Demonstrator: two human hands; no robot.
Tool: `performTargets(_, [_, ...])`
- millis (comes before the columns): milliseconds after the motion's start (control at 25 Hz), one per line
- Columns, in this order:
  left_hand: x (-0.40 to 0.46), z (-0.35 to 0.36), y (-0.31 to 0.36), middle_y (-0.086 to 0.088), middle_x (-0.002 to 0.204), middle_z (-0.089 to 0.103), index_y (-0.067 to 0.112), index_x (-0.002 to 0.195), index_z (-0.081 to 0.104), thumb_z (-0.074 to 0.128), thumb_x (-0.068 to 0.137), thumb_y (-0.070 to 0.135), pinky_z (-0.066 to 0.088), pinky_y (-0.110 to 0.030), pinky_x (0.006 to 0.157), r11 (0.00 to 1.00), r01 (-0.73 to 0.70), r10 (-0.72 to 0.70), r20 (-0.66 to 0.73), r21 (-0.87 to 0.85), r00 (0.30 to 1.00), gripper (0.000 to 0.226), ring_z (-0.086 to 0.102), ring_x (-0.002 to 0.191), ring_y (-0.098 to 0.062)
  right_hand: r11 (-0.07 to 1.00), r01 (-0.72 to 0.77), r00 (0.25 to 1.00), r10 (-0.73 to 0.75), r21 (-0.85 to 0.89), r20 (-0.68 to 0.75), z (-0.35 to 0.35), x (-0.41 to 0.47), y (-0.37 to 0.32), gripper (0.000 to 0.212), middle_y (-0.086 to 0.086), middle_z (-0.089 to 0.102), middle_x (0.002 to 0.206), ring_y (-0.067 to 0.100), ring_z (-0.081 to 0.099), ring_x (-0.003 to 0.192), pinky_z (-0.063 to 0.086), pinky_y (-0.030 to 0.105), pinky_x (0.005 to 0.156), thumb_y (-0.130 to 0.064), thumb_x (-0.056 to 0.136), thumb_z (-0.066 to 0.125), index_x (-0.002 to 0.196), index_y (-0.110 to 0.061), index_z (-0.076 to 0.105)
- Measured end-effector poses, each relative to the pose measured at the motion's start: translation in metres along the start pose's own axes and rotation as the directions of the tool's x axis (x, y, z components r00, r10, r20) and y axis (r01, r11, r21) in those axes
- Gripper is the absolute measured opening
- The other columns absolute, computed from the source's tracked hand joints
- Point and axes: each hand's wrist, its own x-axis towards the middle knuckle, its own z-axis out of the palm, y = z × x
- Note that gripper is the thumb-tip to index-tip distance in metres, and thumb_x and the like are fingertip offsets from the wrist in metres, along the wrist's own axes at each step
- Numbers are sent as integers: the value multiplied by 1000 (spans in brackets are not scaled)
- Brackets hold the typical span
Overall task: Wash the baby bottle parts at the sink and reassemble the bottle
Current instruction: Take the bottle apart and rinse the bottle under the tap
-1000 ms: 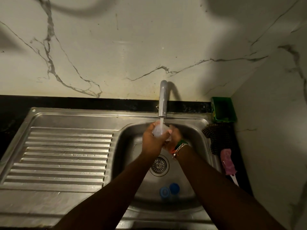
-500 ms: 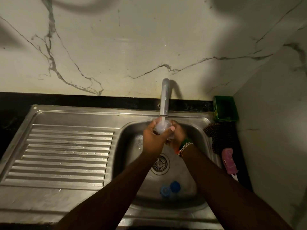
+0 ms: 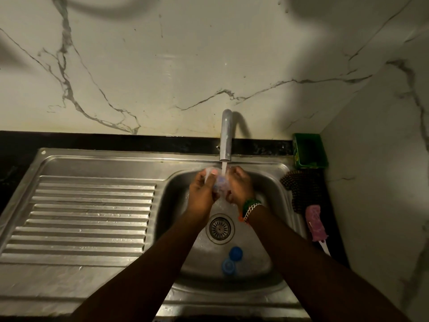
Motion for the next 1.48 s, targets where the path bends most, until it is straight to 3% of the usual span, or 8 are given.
performTargets(120, [6,1,2,-14,118,73,10,127,62,47,107,33,61,-35,79,998,54,-55,-34,-25,998,34,74,104,-26,961,192,975,-163,-200,154,0,-9,11,25,-7,65,106,9,67,92,52,16,62,-24,99,61,123,-21,56])
performTargets(240, [4,6,-2,-15,119,70,8,134,56,47,106,33,59,-30,70,995,98,-98,27,-5,995,39,75,92,-22,935,292,948,-311,-200,-67,-1,-7,13,12,-3,68,96,14,69,87,53,16,62,-23,98,62,108,-17,62])
performTargets(320, [5,9,-1,-14,117,67,8,136,53,51,105,34,58,-28,66,991,131,-130,18,-31,991,41,72,84,-18,978,192,964,-203,-81,-171,-2,-3,5,14,0,68,88,16,68,80,52,22,61,-29,101,58,97,-18,64])
performTargets(520, [16,3,6,-22,126,66,8,138,54,52,104,41,60,-31,62,969,180,-198,-94,-168,976,47,73,96,-28,980,177,984,-173,-93,50,-1,-6,4,12,-2,66,96,11,66,78,58,27,69,-20,104,52,112,-21,61])
performTargets(680, [5,13,-4,-15,113,68,9,133,57,49,105,41,56,-24,54,952,277,-287,-63,-132,956,43,72,71,-13,995,89,971,-98,-47,-216,-2,-3,-1,24,0,63,78,16,64,71,51,26,60,-31,104,53,86,-17,61])
performTargets(880, [16,8,-3,-23,114,71,6,127,61,44,102,57,57,-27,88,879,343,-382,-58,-331,922,60,68,84,-21,910,306,952,-302,-280,59,-2,-9,1,28,7,67,108,20,73,80,62,31,60,-27,94,68,119,-18,58])
performTargets(1040, [14,15,0,-4,65,63,5,115,65,36,102,63,39,-15,45,857,425,-433,39,-293,901,67,46,44,-5,874,406,904,-428,-266,-25,-5,-18,-5,39,2,70,106,6,73,73,61,24,56,-26,86,78,120,-14,62])
performTargets(1480, [20,6,-2,1,59,53,10,107,63,40,99,68,36,-17,35,883,425,-412,105,-198,905,63,40,39,-5,598,654,725,-671,-464,157,-29,-28,-4,26,2,53,124,11,59,106,50,13,88,-15,84,77,110,-14,70])
